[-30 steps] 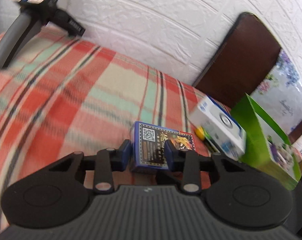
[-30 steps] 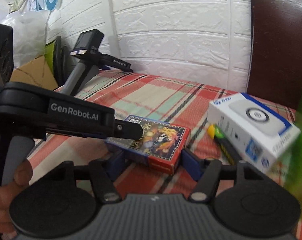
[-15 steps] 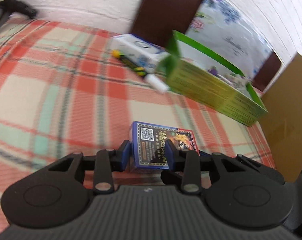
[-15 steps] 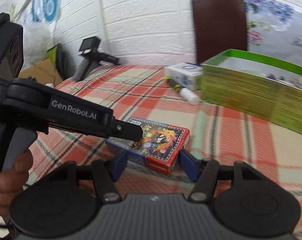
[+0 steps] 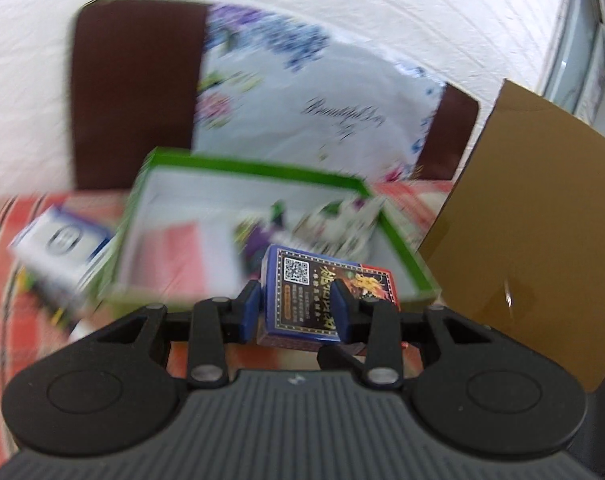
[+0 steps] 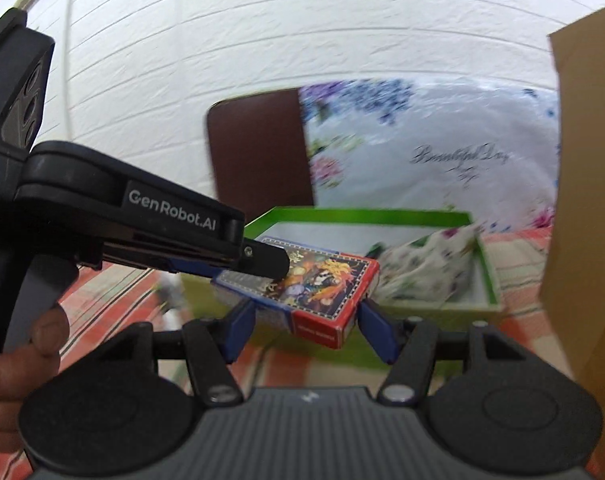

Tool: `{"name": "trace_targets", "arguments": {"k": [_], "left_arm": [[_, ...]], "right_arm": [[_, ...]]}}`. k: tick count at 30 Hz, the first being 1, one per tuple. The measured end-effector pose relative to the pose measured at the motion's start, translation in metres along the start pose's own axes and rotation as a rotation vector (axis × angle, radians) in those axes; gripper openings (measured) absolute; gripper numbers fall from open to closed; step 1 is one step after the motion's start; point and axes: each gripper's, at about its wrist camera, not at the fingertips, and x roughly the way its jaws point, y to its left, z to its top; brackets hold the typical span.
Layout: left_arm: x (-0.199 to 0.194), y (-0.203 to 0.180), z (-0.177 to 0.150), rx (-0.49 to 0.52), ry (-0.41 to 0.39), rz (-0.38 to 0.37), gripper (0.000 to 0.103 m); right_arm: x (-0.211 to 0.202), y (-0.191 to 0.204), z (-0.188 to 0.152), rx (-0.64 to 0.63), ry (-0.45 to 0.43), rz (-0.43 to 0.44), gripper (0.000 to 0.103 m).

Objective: Organize objects
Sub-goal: 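Lower the card box into the green box and open the left gripper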

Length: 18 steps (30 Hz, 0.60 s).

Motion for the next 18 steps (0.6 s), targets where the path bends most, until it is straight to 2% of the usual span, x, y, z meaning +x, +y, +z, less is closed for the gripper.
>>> {"name": "trace_targets", "arguments": {"k": [4,6,7,8,12,14,18], "left_arm": [[0.039,-0.016,0.02,0.035,0.01,-0.032,0.042],[0.062,-0.023,0.021,0.061,0.057,-0.033,0.045],[0.069,-0.025,0.019,0.075,0.067,-0.03,0.048],[0.072,-0.027,0.016,0.088,0.069,-0.022,0.049],[0.057,-0.022,0.005,0.108,0.055,-0.026,0.05],[0.04,-0.012,-0.001,0.089,0.037,-0.029,0.051],[0.002,0.016,-0.015,0.025,0.01,-0.014,0.051]], "right_arm": [[0.017,-0.026,0.009,-0.004,-0.036,-0.087,0.06],[0.032,-0.033,0.01,-0.02,-0.022,-0.158,0.061],[0.036,-0.035,0.008,-0.023,-0.018,-0.201,0.066],[0.039,-0.039,0.006,-0.017,-0.005,-0.205,0.067],[0.027,-0.03,-0.01,0.004,-0.04,-0.176,0.068],[0.018,-0.02,-0.016,0.005,-0.059,-0.161,0.069],[0.002,0.007,-0.022,-0.011,-0.072,-0.072,0.069]]}}
